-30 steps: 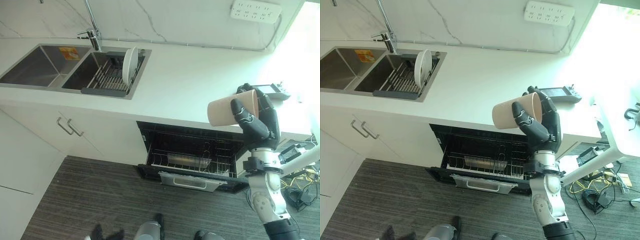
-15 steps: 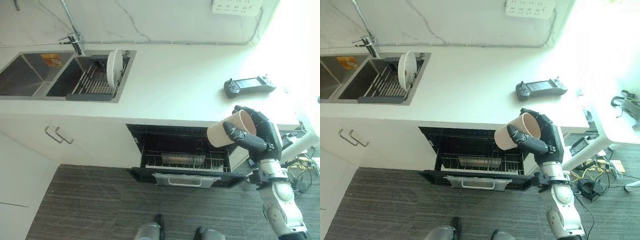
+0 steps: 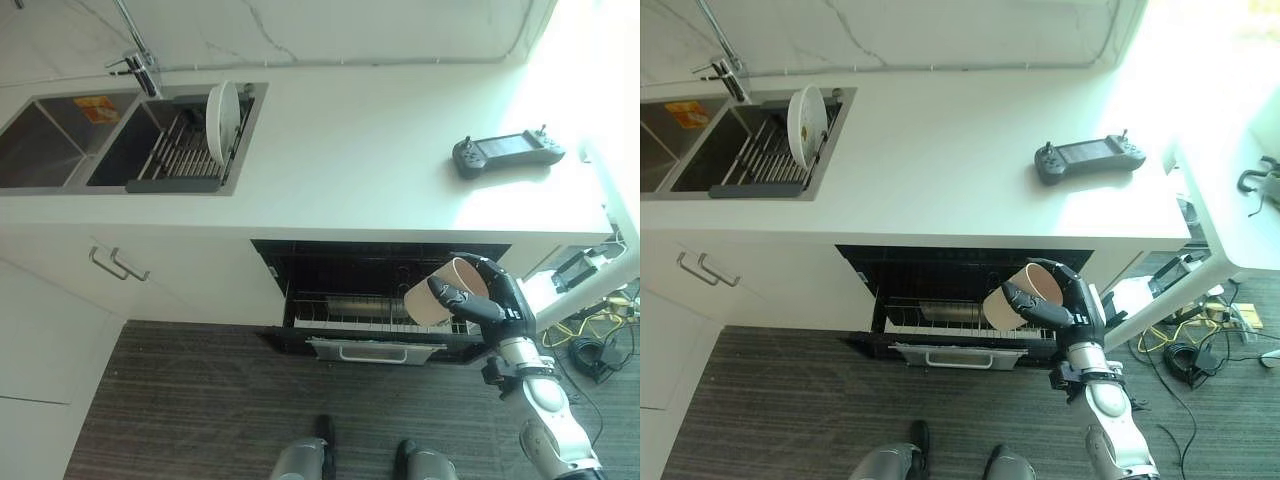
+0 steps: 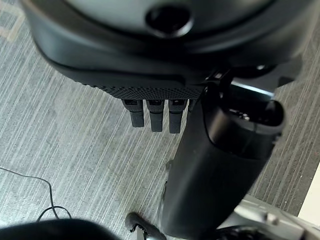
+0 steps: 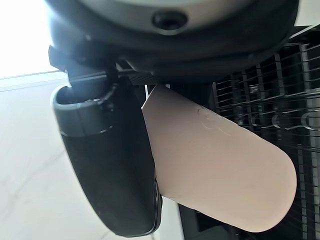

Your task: Place the dishes in the dishwasher.

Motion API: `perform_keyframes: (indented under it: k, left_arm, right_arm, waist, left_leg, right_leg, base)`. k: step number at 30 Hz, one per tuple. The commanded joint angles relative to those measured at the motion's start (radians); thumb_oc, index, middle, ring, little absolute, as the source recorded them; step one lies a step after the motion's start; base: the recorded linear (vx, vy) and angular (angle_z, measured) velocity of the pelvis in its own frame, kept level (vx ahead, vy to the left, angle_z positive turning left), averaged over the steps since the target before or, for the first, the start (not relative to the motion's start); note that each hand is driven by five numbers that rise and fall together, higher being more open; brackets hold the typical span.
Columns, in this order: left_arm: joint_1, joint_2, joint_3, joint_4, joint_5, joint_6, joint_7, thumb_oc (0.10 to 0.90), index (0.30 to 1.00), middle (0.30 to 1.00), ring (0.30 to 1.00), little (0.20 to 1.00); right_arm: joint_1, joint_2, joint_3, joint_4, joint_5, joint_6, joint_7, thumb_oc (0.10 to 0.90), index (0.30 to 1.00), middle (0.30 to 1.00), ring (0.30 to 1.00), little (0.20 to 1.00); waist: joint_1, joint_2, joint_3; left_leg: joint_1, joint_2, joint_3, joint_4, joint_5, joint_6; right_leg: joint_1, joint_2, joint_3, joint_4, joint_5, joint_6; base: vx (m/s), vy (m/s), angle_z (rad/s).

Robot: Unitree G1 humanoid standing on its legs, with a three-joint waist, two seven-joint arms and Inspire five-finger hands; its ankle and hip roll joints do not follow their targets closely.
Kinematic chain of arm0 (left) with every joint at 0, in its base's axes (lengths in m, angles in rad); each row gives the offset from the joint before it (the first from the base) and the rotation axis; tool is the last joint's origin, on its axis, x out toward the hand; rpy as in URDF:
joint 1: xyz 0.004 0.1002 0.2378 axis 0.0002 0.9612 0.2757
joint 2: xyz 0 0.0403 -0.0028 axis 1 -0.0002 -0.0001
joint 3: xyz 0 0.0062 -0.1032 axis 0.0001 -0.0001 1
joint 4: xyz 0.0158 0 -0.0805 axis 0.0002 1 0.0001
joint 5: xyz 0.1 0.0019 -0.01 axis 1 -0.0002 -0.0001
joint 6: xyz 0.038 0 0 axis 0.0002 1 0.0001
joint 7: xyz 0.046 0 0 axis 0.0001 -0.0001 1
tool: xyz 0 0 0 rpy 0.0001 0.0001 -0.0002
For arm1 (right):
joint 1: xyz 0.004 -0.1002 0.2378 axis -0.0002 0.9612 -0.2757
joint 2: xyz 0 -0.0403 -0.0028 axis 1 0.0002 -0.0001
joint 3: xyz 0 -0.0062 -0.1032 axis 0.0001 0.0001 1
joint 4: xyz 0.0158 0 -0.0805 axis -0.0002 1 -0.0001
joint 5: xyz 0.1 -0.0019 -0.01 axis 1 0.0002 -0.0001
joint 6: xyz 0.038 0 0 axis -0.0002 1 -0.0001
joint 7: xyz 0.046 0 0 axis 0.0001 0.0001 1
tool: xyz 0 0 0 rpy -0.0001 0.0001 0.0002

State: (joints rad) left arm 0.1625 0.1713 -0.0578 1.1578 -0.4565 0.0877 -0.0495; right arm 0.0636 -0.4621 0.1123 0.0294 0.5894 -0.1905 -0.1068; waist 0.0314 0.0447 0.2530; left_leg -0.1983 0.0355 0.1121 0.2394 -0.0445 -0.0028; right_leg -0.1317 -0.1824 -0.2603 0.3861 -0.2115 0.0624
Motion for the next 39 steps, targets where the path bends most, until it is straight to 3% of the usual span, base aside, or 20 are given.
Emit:
perform_keyframes:
  k: [1,7,15,20,31,39]
  left_arm:
    - [-0.023,0.004,-0.023,0.023,0.015,0.017,0.025,0.8,0.9,0.9,0.9,0.9]
    - [-0.022,0.006,-0.041,0.012,0.028,0.008,0.04,0.8,0.9,0.9,0.9,0.9]
    - [-0.041,0.032,-0.099,-0.03,0.14,-0.041,0.081,0.8,0.9,0.9,0.9,0.9]
    - [-0.073,0.053,-0.133,-0.06,0.15,-0.044,0.095,0.8,0.9,0.9,0.9,0.9]
    - [-0.11,0.089,-0.155,-0.082,0.137,-0.027,0.076,0.8,0.9,0.9,0.9,0.9]
    - [-0.116,0.108,-0.162,-0.094,0.136,-0.029,0.07,0.8,0.9,0.9,0.9,0.9]
  right_arm:
    - [-0.142,-0.01,-0.016,-0.06,0.013,-0.068,-0.012,0.4,0.3,0.3,0.3,0.3]
    - [-0.19,0.023,0.007,0.066,0.029,-0.073,-0.045,0.4,0.3,0.3,0.3,0.3]
    - [-0.295,0.032,0.02,0.192,0.024,-0.033,-0.08,0.4,0.3,0.3,0.3,0.3]
    - [-0.387,0.013,0.022,0.246,0.013,0.006,-0.089,0.4,0.3,0.3,0.3,0.3]
    - [-0.569,-0.086,0.04,0.433,-0.21,0.108,-0.085,0.4,0.3,0.3,0.3,0.3]
    - [-0.614,-0.155,0.035,0.545,-0.277,0.089,-0.117,0.4,0.3,0.3,0.3,0.3]
  waist:
    - [0.011,-0.012,0.01]
    - [0.035,-0.006,0.016]
    - [0.065,0.007,0.046]
    - [0.077,0.011,0.081]
    - [0.104,0.021,0.139]
    - [0.115,0.022,0.161]
  left_leg:
    - [0.052,0.054,0.014,0.061,-0.184,-0.017]
    - [0.047,0.051,0.002,0.061,-0.176,-0.018]
    - [0.026,0.044,-0.015,0.061,-0.161,-0.019]
    - [0.004,0.039,-0.025,0.061,-0.151,-0.018]
    - [-0.02,0.037,-0.04,0.061,-0.135,-0.019]
    - [-0.025,0.036,-0.045,0.061,-0.131,-0.018]
  right_leg:
    - [0.039,-0.009,-0.035,-0.086,-0.028,0.025]
    - [0.044,-0.016,-0.05,-0.086,-0.027,0.022]
    - [0.034,-0.021,-0.063,-0.086,-0.018,0.017]
    - [0.015,-0.019,-0.062,-0.086,-0.007,0.014]
    - [-0.002,-0.018,-0.068,-0.086,0.01,0.009]
    - [-0.003,-0.018,-0.07,-0.086,0.014,0.008]
  base:
    - [0.0,0.022,0.04]
    - [0.01,0.016,0.08]
    - [0.01,0.03,0.1]
    - [-0.03,0.021,0.04]
    - [0.0,0.0,0.01]
    - [-0.01,-0.006,0.05]
